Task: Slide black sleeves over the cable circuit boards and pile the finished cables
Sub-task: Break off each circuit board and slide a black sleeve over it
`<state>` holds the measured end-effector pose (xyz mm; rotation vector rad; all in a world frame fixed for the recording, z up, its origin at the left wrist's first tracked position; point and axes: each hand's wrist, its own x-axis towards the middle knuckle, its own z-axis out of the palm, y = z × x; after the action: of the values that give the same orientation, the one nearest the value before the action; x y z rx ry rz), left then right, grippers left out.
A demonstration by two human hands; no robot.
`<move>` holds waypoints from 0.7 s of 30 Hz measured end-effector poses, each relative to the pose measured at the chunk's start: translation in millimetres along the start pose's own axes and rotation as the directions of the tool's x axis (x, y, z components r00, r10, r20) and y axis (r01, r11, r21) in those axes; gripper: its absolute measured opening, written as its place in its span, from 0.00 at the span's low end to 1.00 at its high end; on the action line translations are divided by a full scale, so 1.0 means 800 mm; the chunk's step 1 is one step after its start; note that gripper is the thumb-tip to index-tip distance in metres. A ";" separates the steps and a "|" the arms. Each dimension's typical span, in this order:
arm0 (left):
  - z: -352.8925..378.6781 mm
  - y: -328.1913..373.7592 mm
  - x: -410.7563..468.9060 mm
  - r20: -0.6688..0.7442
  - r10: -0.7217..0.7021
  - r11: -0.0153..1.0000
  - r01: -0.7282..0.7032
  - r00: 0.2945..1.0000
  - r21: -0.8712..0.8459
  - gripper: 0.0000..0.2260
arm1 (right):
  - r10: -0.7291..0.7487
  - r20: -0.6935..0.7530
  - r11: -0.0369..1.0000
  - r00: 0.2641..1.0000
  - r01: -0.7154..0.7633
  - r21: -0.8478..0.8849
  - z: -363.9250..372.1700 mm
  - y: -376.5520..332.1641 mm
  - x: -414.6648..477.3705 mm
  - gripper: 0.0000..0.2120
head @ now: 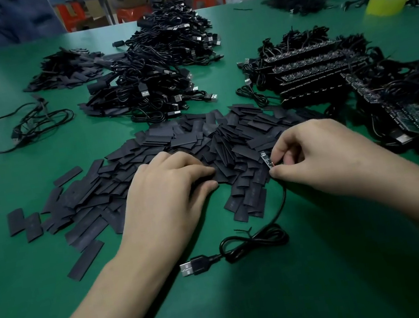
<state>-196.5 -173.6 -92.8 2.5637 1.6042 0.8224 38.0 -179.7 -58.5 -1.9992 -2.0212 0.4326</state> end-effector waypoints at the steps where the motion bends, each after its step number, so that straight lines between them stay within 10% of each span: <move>1: -0.001 0.000 0.000 -0.003 0.002 1.000 -0.002 1.000 -0.002 0.08 | 0.006 -0.005 1.000 1.000 -0.006 0.030 0.001 0.002 0.001 0.05; 7: 0.001 -0.006 0.000 0.070 -0.081 0.981 0.092 0.994 -0.168 0.10 | -0.010 -0.053 0.908 0.999 0.031 0.418 -0.005 0.000 0.003 0.07; 14: 0.001 -0.014 0.001 0.141 -0.116 0.967 0.144 0.983 -0.209 0.14 | -0.243 -0.084 0.395 0.966 0.178 0.901 -0.067 -0.008 0.018 0.09; 21: 0.001 -0.015 -0.001 0.120 -0.120 0.970 0.142 0.986 -0.198 0.10 | -0.386 -0.111 0.602 0.916 0.341 0.722 -0.119 -0.002 0.023 0.19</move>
<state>-206.5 -167.9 -97.2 2.2929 1.5485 0.7797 73.2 -158.6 29.8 -1.0557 -1.7876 1.0179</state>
